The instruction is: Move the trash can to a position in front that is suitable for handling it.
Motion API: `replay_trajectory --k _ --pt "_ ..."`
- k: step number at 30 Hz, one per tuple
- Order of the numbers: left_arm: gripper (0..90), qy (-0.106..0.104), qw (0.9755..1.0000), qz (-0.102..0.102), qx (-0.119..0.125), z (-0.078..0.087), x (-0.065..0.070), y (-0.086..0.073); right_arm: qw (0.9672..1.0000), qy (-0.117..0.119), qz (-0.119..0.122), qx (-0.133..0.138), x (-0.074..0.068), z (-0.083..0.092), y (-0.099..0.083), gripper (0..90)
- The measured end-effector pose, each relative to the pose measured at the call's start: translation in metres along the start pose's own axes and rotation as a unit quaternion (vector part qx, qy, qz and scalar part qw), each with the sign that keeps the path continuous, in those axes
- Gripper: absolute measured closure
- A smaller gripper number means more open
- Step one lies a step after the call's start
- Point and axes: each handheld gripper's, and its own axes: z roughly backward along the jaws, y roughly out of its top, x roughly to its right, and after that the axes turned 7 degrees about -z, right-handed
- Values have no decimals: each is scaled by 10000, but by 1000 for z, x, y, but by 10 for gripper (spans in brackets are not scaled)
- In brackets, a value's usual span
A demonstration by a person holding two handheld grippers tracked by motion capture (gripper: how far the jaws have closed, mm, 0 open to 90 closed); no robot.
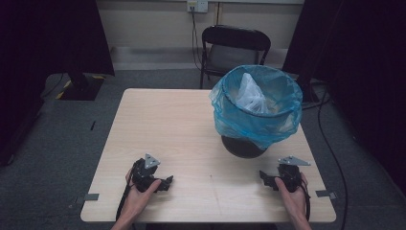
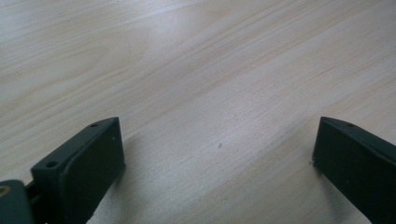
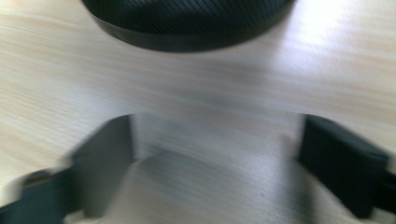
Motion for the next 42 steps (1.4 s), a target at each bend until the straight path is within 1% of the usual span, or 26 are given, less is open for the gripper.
replay_trajectory --k 1,2,4,5,6,9,11,14,16,17,18,19,20,23,26,28,29,30,32,33,35,36,37,39,40,42 --pt "31 -23 10000 -21 47 1 0 0 10000 58 23 36 0 1 1 195" --pt "57 -19 10000 -21 75 2 1 0 9999 117 8 46 0 2 1 152" --pt "169 -74 9998 6 174 4 0 0 9997 243 14 48 -1 2 1 177" --pt "188 -74 9998 6 174 4 0 0 9996 267 34 62 -2 3 2 163" --pt "158 -148 9997 54 176 4 0 0 9995 289 41 84 -3 3 2 154" --pt "165 -193 9995 108 226 7 -2 1 9989 449 29 142 -3 8 4 162" --pt "178 -233 9990 127 372 12 -3 6 9988 459 -11 185 -3 10 6 187" --pt "192 -168 9975 -27 679 30 -2 18 9980 565 8 269 -3 18 14 211" --pt "190 -220 9969 -18 752 33 -2 21 9977 607 8 316 -2 20 19 232" --pt "190 -367 9959 41 822 35 -1 27 9977 590 38 324 -2 21 21 263" --pt "190 -367 9959 41 822 35 -1 27 9976 583 93 354 -1 22 24 279" --pt "190 -425 9958 -53 808 31 2 35 9974 601 65 392 -1 22 26 288" --pt "190 -491 9955 -97 802 28 4 39 9972 619 63 420 0 23 28 345" --pt "195 -555 9951 -203 792 22 7 48 9973 602 -9 424 4 23 31 367" --pt "195 -660 9938 -112 885 12 9 64 9972 601 -35 444 8 23 35 361" --pt "195 -616 9933 -144 970 3 12 80 9969 615 -76 494 12 24 42 341" --pt "196 -616 9933 -144 970 3 12 80 9967 625 -66 509 14 24 44 330" --pt "196 -658 9925 -190 1014 -4 13 91 9967 624 -85 516 15 24 46 314" --pt "197 -670 9922 -215 1025 -7 14 95 9968 599 -98 521 18 23 50 298" --pt "197 -590 9930 -353 961 -14 14 106 9967 603 -137 529 20 22 51 295" --pt "197 -595 9929 -304 982 -17 14 110 9966 647 -144 494 23 20 52 281" --pt "198 -721 9920 -220 1010 -23 12 119 9964 695 -165 451 24 18 52 291" --pt "198 -717 9919 -214 1030 -26 11 124 9966 679 -166 434 26 17 52 298" --pt "198 -674 9921 -227 1034 -29 11 129 9968 626 -167 475 29 15 53 353" --pt "198 -620 9920 -287 1058 -34 11 135 9968 626 -167 475 29 15 53 353" --pt "202 -625 9914 -166 1136 -46 8 147 9964 581 -210 576 35 14 59 420"
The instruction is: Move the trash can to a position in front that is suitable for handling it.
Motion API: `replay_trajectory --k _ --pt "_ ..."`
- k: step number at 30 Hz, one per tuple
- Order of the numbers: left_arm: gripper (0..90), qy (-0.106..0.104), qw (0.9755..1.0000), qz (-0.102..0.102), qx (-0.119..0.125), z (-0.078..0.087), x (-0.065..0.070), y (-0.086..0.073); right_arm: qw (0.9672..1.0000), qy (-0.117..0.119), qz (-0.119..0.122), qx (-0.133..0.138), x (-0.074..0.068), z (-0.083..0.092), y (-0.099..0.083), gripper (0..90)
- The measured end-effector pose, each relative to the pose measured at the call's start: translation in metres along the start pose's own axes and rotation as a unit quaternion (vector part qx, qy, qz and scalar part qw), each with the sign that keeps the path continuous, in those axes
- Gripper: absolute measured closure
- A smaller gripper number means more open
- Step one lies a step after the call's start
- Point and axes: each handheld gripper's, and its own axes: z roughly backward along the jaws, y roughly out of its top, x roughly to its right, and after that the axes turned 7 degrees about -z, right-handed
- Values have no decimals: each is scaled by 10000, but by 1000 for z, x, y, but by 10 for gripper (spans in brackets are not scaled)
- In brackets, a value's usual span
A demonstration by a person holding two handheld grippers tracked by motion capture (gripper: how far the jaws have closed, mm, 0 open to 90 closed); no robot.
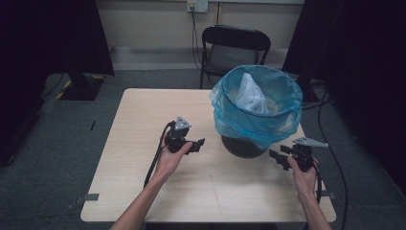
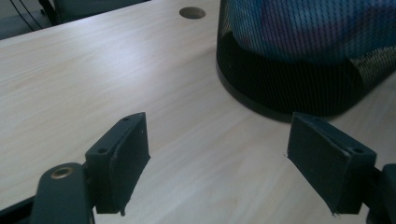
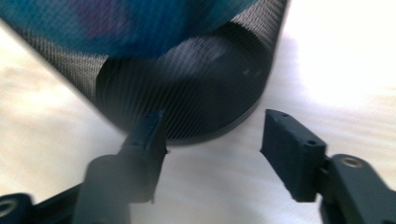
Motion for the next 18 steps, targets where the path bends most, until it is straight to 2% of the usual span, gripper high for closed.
replay_trajectory --k 1,3,4,5,6,7,8,9,10,15,16,17,18 --pt "204 0 10000 0 0 0 0 0 10000 -14 -34 15 3 0 3 434" --pt "207 -142 9998 129 -14 -11 -4 7 9999 -155 72 21 7 -2 11 449" --pt "207 -132 9999 92 -9 -16 -5 11 9997 -223 96 38 9 -2 14 454" --pt "207 -6 10000 -29 -75 -23 -6 17 9996 -245 123 64 11 -2 19 456" --pt "210 -1 10000 52 10 -27 -6 19 9996 -254 121 94 12 -2 22 456" --pt "214 -154 9997 159 33 -32 -8 21 9995 -283 104 136 14 -1 26 456" --pt "213 -154 9997 159 33 -32 -8 21 9992 -335 106 180 17 -1 31 449" --pt "214 -208 9995 255 9 -37 -11 25 9987 -435 88 247 20 -1 36 437" --pt "225 -23 9997 236 59 -44 -12 28 9985 -464 40 293 23 -1 39 426" --pt "240 30 9998 178 -33 -61 -15 31 9972 -621 -126 406 32 -4 49 376" --pt "240 69 9998 191 -12 -68 -17 33 9969 -597 -261 432 36 -6 54 353" --pt "238 69 9998 191 -12 -68 -17 33 9964 -646 -336 442 38 -7 57 332" --pt "233 74 9996 265 -19 -74 -19 37 9957 -655 -404 507 39 -7 60 326"
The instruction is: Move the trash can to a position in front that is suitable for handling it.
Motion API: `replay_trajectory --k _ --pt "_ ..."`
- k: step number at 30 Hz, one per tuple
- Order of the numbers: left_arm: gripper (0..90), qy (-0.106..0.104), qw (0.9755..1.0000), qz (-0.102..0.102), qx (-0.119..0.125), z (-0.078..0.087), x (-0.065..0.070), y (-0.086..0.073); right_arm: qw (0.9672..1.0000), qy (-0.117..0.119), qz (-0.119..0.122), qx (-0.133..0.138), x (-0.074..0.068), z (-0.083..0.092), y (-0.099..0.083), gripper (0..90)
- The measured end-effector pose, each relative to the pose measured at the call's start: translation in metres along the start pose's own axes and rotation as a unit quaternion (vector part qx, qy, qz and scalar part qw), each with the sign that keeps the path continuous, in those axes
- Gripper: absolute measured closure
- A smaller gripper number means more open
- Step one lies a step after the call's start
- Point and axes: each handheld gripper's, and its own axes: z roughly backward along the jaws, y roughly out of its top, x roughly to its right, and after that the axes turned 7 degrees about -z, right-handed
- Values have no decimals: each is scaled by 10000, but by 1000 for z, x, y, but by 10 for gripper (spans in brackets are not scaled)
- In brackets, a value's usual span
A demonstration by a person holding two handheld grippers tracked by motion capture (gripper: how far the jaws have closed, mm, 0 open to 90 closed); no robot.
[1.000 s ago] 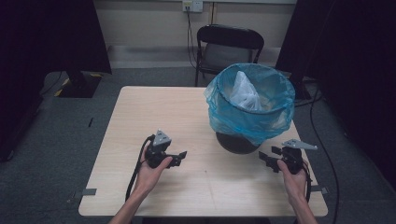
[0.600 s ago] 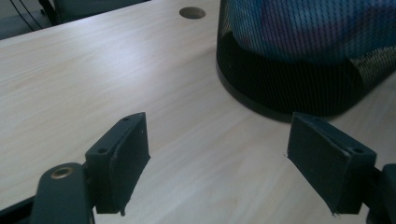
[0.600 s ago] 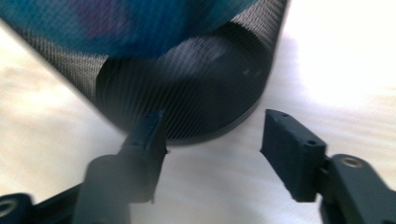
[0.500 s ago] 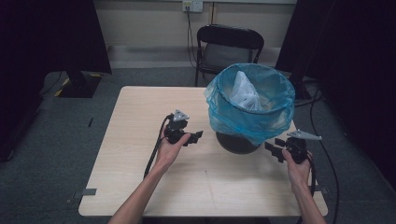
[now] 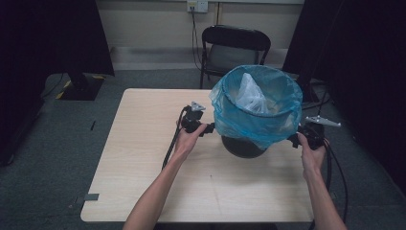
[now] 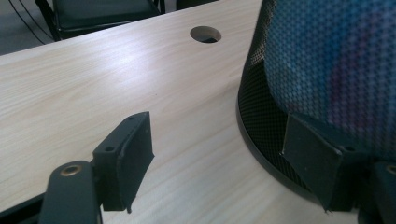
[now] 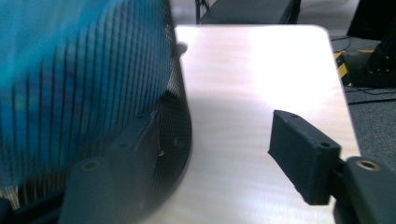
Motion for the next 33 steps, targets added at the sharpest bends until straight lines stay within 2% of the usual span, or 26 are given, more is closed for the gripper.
replay_trajectory --k 1,2,3,7,9,11,12,14,15,18,23,26,28,31,33 --pt "229 0 10000 0 0 0 0 0 10000 19 -22 33 1 -1 3 325" --pt "229 97 9999 -29 33 -4 -1 5 10000 -25 -21 32 2 -3 6 323" --pt "229 83 10000 3 44 -6 -2 7 9999 -135 0 20 2 -5 8 323" --pt "228 61 10000 -14 19 -11 -5 14 9998 -178 -39 -17 5 -15 12 350" --pt "228 -27 9998 162 67 -13 -8 19 9998 -211 -31 35 5 -20 14 358" --pt "228 23 9997 174 162 -13 -9 22 9997 -242 -63 74 4 -23 15 358" --pt "225 -12 9993 287 258 -15 -9 24 9996 -265 -58 88 4 -24 16 358" --pt "213 -93 9993 253 270 -16 -7 26 9996 -247 -78 108 4 -25 16 358" --pt "240 3 9997 74 233 -16 -2 28 9995 -178 -160 181 4 -25 18 357" --pt "251 74 9998 -16 202 -16 0 29 9995 -117 -181 216 3 -25 18 369" --pt "289 -149 9992 195 314 -12 -1 28 9996 -75 -184 224 0 -24 17 435" --pt "361 -158 9994 102 303 -8 1 28 9995 42 -197 249 -2 -24 16 500" --pt "390 -170 9993 112 299 -7 1 28 9995 89 -176 241 -4 -23 15 513" --pt "390 -218 9989 235 332 -1 -3 23 9994 186 -167 241 -7 -23 13 509" --pt "391 -226 9989 244 332 1 -4 22 9994 209 -121 238 -9 -23 13 509"
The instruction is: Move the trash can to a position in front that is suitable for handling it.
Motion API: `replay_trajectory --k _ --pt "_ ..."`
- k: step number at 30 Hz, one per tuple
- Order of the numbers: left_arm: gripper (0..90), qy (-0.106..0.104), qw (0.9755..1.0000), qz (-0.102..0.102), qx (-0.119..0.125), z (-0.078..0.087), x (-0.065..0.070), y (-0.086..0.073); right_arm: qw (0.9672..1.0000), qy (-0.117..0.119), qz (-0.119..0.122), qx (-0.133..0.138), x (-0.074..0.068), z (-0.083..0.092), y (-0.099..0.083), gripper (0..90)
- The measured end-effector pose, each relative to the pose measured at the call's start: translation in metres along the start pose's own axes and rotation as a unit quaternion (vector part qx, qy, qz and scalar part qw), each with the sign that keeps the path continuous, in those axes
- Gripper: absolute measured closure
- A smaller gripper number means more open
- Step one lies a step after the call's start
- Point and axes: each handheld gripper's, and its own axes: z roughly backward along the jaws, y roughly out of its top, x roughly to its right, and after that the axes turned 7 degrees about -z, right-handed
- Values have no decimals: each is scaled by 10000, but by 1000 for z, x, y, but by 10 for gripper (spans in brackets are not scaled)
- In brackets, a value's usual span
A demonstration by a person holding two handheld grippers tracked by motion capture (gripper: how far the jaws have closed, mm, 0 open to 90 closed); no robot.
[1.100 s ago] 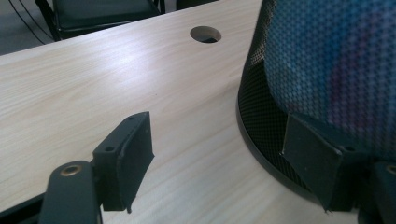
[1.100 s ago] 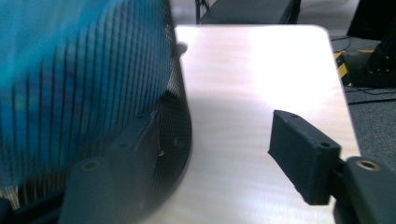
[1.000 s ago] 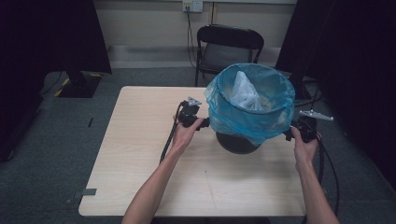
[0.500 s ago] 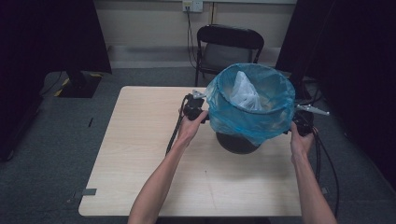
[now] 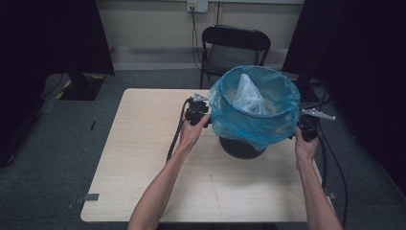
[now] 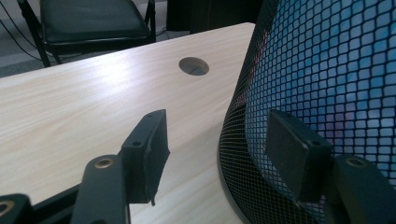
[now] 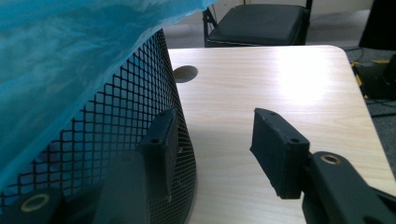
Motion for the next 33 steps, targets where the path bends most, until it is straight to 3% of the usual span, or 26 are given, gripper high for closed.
replay_trajectory --k 4,14,20,24,28,33 --pt "412 -17 10000 56 -20 14 -4 -7 9998 139 124 -71 -11 1 -2 506" --pt "432 -42 10000 48 29 43 -6 -23 9988 473 97 -101 -30 1 -14 512" --pt "470 70 9999 -125 -47 61 -3 -29 9978 637 117 -144 -40 4 -19 513" --pt "466 -72 10000 -17 41 74 -2 -40 9974 689 124 -161 -45 7 -22 513" --pt "434 -318 9993 87 150 91 -2 -55 9952 956 24 -195 -50 13 -31 494" --pt "421 -321 9993 -64 160 111 4 -65 9934 1111 127 -261 -60 22 -36 491"
